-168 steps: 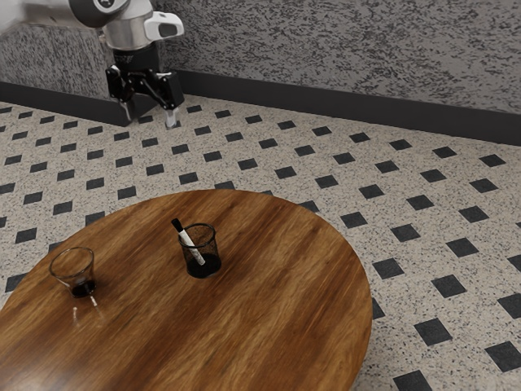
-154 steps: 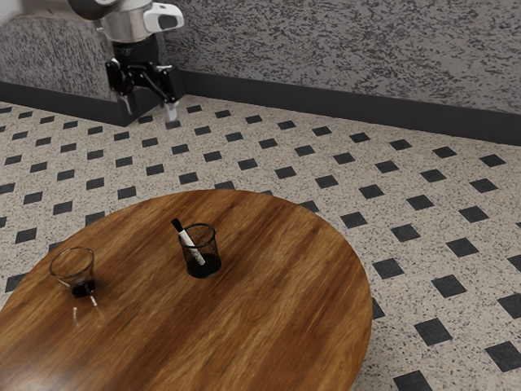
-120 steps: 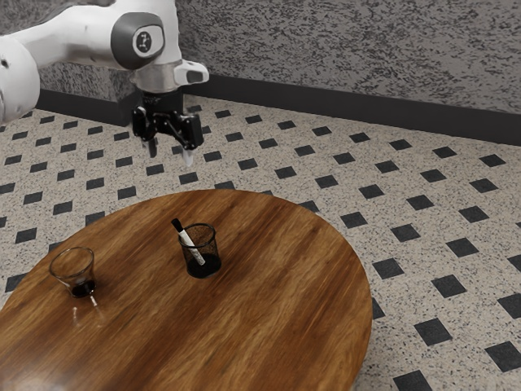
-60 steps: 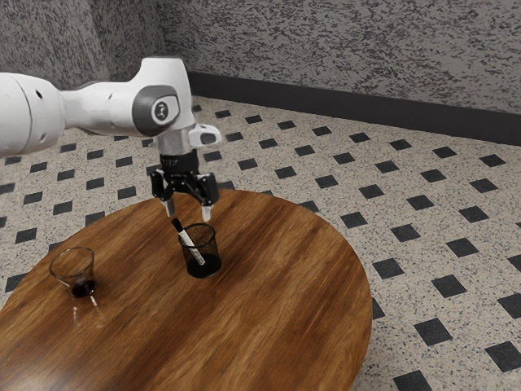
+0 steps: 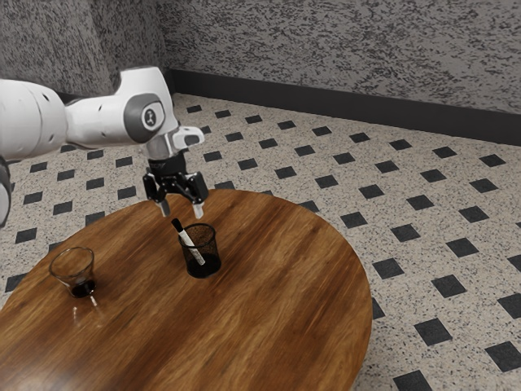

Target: Take the marker out of the pen holder and place it to the left of the pen holder.

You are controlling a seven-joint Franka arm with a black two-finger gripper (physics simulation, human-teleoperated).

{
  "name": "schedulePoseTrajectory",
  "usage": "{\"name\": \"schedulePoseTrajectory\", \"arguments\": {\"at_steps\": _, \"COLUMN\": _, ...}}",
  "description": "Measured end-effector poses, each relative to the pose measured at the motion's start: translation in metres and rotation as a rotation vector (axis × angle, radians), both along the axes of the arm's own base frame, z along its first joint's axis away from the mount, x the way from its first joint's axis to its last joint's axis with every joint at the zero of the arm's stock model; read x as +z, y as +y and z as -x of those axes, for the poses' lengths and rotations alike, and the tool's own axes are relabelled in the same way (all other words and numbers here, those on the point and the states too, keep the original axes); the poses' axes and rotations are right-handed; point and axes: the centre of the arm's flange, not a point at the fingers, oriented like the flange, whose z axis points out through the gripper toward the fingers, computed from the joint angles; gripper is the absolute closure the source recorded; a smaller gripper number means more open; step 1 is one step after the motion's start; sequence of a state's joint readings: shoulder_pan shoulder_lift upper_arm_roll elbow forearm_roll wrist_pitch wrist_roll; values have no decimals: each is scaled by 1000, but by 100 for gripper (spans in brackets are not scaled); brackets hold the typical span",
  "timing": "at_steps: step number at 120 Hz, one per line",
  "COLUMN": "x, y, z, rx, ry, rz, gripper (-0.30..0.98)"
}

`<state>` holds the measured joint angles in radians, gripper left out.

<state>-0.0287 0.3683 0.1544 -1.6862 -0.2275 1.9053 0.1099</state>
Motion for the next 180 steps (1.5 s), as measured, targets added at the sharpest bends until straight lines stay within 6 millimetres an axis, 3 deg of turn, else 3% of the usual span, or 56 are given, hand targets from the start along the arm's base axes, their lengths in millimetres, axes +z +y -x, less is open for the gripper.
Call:
{"name": "schedulePoseTrajectory", "arguments": {"at_steps": 11, "x": -4, "y": 1, "z": 0, "rx": -17, "ry": -2, "rz": 3, "gripper": 0}}
{"name": "schedulePoseTrajectory", "arguments": {"at_steps": 29, "x": -28, "y": 7, "z": -3, "rx": -29, "ry": 23, "rz": 8, "gripper": 0}}
{"name": "schedulePoseTrajectory", "arguments": {"at_steps": 57, "x": -28, "y": 5, "z": 15, "rx": -39, "ry": 3, "rz": 37, "gripper": 1}}
{"name": "schedulePoseTrajectory", "arguments": {"at_steps": 101, "x": -25, "y": 4, "z": 10, "rx": -74, "ry": -56, "rz": 31, "gripper": 57}}
{"name": "schedulePoseTrajectory", "arguments": {"at_steps": 127, "x": -23, "y": 2, "z": 6, "rx": -93, "ry": -71, "rz": 28, "gripper": 72}}
{"name": "schedulePoseTrajectory", "arguments": {"at_steps": 135, "x": -13, "y": 0, "z": 3, "rx": -103, "ry": -82, "rz": 25, "gripper": 74}}
{"name": "schedulePoseTrajectory", "arguments": {"at_steps": 155, "x": 40, "y": 0, "z": -7, "rx": -140, "ry": -70, "rz": 26, "gripper": 77}}
{"name": "schedulePoseTrajectory", "arguments": {"at_steps": 171, "x": 88, "y": 11, "z": -1, "rx": -174, "ry": 20, "rz": -26, "gripper": 78}}
{"name": "schedulePoseTrajectory", "arguments": {"at_steps": 180, "x": 110, "y": 11, "z": 14, "rx": -186, "ry": 96, "rz": -51, "gripper": 79}}
